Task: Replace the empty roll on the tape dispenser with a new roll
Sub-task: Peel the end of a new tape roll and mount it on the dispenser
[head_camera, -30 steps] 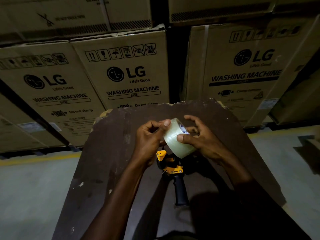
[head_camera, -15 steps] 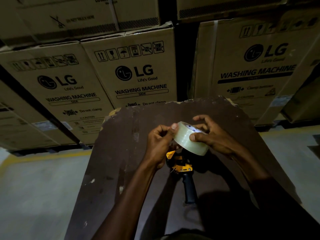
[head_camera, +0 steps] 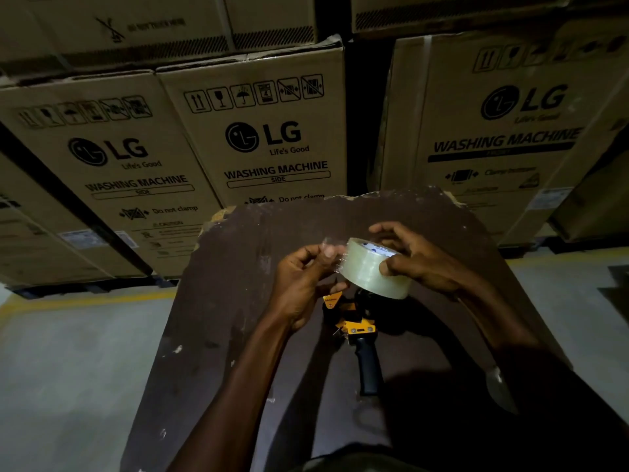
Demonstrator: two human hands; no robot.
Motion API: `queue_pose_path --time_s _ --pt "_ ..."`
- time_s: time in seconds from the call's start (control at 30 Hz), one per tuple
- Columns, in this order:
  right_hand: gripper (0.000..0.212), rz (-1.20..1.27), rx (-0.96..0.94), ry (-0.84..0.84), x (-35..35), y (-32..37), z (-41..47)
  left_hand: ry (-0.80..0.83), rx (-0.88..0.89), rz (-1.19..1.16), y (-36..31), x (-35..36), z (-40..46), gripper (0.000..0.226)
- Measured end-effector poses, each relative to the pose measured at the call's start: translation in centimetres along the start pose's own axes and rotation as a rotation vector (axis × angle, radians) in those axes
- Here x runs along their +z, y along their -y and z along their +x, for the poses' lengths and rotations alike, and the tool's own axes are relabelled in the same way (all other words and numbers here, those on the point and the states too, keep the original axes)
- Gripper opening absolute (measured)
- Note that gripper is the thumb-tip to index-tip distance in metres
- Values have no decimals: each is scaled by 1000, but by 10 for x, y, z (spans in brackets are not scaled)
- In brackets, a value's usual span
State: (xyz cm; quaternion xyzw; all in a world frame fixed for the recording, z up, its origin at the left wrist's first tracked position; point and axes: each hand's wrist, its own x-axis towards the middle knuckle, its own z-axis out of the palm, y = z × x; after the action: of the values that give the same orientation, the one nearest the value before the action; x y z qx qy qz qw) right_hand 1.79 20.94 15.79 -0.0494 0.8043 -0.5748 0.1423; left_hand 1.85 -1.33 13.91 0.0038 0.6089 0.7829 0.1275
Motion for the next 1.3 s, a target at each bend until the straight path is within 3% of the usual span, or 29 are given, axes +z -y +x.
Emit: queue_pose_path --time_s 0.17,0.57,0.67,0.93,1.3 --pt "77 -7 7 -30 3 -1 6 3 17 -9 -3 -1 1 12" --pt "105 -122 5 13 -17 -11 11 -15 4 -133 18 -13 7 16" --pt "102 -166 -14 0 -20 -16 12 -53 45 -29 26 -22 10 5" --pt "95 -184 -22 67 -23 -46 28 -82 95 328 52 -41 16 4" --pt "103 -327 90 91 -6 -92 43 -69 62 588 113 -54 29 23"
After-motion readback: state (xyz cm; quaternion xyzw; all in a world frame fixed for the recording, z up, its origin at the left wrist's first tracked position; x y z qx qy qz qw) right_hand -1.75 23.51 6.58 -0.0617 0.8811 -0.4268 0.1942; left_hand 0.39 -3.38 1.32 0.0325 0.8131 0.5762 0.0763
